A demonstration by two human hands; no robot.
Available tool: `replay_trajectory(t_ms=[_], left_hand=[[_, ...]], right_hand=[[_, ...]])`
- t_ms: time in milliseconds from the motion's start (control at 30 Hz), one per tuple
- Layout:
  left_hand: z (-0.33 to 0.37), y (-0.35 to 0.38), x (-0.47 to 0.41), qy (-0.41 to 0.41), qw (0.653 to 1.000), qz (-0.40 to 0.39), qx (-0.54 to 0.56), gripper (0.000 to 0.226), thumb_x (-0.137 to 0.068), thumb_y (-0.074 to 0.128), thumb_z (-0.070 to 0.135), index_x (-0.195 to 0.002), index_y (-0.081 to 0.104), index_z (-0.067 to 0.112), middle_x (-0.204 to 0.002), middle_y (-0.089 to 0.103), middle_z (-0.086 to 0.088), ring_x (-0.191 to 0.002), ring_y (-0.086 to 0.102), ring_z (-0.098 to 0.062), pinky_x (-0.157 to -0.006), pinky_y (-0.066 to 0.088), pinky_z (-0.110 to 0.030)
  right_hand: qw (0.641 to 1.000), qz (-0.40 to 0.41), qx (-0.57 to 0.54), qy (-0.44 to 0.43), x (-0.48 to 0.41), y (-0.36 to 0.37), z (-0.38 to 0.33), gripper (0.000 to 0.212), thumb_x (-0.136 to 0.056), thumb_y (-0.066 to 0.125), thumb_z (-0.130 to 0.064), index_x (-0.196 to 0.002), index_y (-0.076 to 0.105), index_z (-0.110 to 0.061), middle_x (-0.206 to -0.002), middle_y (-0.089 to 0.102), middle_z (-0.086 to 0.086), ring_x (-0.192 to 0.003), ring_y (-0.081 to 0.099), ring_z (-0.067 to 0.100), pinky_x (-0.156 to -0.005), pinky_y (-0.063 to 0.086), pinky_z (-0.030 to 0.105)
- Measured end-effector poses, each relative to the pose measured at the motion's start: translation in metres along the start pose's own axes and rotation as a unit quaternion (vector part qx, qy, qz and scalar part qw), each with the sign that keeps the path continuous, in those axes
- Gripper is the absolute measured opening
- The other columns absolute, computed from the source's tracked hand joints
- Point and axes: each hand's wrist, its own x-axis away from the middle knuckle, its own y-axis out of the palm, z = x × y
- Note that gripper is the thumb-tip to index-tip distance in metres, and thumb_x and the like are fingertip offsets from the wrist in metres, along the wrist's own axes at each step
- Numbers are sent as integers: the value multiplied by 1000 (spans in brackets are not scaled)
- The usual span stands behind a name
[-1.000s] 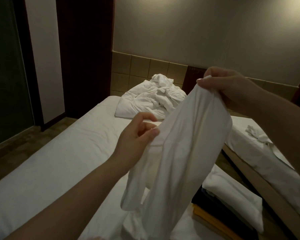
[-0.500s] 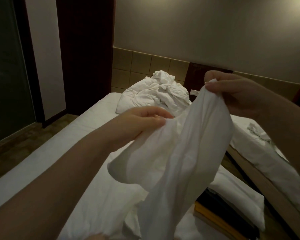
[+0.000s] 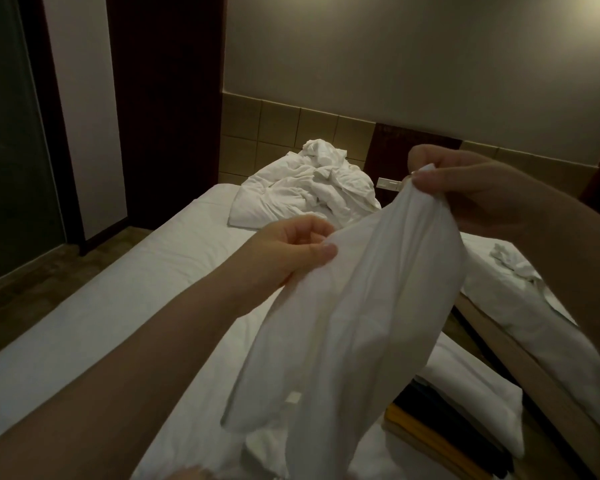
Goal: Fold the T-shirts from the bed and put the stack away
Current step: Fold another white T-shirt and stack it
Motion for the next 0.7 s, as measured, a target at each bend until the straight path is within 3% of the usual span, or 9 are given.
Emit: replay_trajectory(t_ms=[133, 233, 333, 400, 467, 600, 700], left_hand=[[-3, 7, 2, 122, 963, 95, -220, 25, -76, 71, 22, -86, 57, 40, -67, 59, 12, -64, 55, -1, -63, 46, -12], [-7, 13, 8, 178, 926, 139, -301, 31, -78, 71, 23, -87, 51, 46, -68, 58, 12, -71, 56, -1, -63, 41, -3], [-14, 15, 12, 252, 880, 167, -367, 26, -86, 64, 20, -103, 55, 37, -71, 62, 15, -80, 57, 0, -67, 40, -2], [-21, 17, 15, 298, 842, 176, -413, 22, -87, 56, 15, -104, 59, 28, -78, 66, 8, -80, 57, -6, -67, 41, -9], [-29, 23, 18, 300, 831, 187, -430, 23, -85, 47, 14, -96, 67, 18, -82, 67, 2, -74, 54, -7, -64, 41, -13], [-37, 42, 29, 239, 860, 213, -397, 28, -83, 42, 32, -84, 65, 16, -83, 58, 10, -69, 48, -4, -62, 39, -9], [-38, 52, 36, 228, 821, 246, -462, 40, -86, 43, 47, -73, 63, 16, -78, 58, 10, -60, 50, -6, -49, 41, -16]], right_hand=[[1000, 22, 14, 9, -1, 2, 1, 20, -76, 64, -18, -63, 49, -21, -62, 49, -10, -55, 50, 1, -50, 45, 13], [999, 40, 13, 16, -2, 6, 0, 12, -72, 58, -23, -64, 50, -20, -60, 51, -11, -54, 51, 1, -49, 44, 13], [998, 58, 12, 25, -3, 9, -1, 12, -73, 58, -23, -64, 50, -20, -59, 52, -11, -54, 52, 1, -48, 43, 14], [996, 78, 26, 33, -4, 11, 0, 17, -82, 57, -19, -66, 49, -19, -61, 51, -11, -55, 52, 2, -48, 43, 14], [993, 97, 49, 40, -5, 14, -1, 21, -88, 55, -17, -68, 49, -19, -64, 51, -10, -58, 52, 2, -50, 43, 15], [990, 116, 75, 40, -7, 23, -4, 20, -88, 57, -19, -70, 49, -18, -68, 50, -8, -58, 51, 1, -54, 43, 15], [985, 129, 103, 41, -8, 28, -6, 17, -88, 58, -21, -74, 50, -18, -72, 51, -7, -65, 52, 3, -60, 43, 18]])
